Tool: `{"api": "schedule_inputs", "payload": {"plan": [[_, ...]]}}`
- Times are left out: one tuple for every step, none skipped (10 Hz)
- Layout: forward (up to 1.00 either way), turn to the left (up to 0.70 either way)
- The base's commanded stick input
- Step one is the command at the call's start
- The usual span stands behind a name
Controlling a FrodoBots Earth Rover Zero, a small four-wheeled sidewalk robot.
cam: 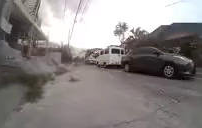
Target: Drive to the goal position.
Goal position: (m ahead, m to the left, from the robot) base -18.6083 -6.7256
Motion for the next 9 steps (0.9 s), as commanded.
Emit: {"api": "schedule_inputs", "payload": {"plan": [[0.00, -0.85], [0.00, -0.85], [0.00, -0.85], [0.00, -0.85], [0.00, -0.85], [0.00, -0.85], [0.00, -0.85], [0.00, -0.85], [0.00, -0.85]]}}
